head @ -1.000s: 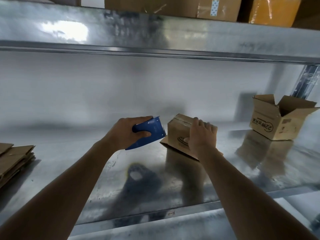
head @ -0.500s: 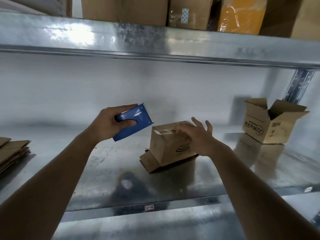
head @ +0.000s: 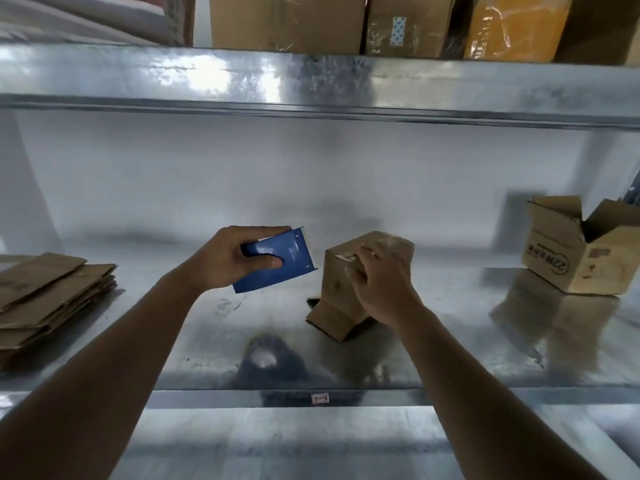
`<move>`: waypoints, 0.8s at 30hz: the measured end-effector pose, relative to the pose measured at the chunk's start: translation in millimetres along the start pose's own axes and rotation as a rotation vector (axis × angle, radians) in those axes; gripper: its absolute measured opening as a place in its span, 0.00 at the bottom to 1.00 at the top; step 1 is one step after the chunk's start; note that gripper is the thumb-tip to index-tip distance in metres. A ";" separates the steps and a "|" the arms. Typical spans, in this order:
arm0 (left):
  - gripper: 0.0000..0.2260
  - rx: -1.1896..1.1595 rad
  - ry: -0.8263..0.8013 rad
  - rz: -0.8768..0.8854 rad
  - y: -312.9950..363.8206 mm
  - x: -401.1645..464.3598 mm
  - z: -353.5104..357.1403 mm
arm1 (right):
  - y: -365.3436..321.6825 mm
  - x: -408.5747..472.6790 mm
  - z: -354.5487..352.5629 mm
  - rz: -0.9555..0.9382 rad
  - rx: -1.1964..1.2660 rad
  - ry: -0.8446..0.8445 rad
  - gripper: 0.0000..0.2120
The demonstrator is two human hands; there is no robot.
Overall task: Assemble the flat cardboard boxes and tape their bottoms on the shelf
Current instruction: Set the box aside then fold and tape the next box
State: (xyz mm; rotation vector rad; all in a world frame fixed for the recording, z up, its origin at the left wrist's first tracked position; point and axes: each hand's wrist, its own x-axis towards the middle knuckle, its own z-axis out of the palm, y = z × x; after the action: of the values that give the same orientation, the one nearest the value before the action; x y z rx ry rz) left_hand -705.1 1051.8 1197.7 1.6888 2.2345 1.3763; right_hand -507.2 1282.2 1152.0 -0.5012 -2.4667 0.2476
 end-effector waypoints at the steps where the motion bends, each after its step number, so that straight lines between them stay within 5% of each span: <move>1: 0.25 0.005 -0.013 0.000 -0.6 1.3 -1.8 | 2.0 -0.3 0.7 -0.027 0.046 -0.019 0.20; 5: 0.24 -0.005 -0.028 0.018 1.1 6.6 -5.5 | 8.6 -1.0 3.3 -0.169 0.157 -0.082 0.22; 13: 0.25 -0.035 -0.084 0.027 -6.3 15.1 -6.8 | 15.5 -9.5 11.9 -0.309 0.277 0.250 0.19; 24: 0.25 -0.059 -0.136 0.053 -11.8 19.4 3.2 | -4.2 -10.7 19.3 -0.088 0.414 0.409 0.10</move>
State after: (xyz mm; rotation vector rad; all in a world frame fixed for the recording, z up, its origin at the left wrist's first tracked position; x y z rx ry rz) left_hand -720.6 1068.8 1197.1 1.7768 2.0718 1.2809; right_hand -512.0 1272.9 1132.1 -0.2347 -1.9634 0.5466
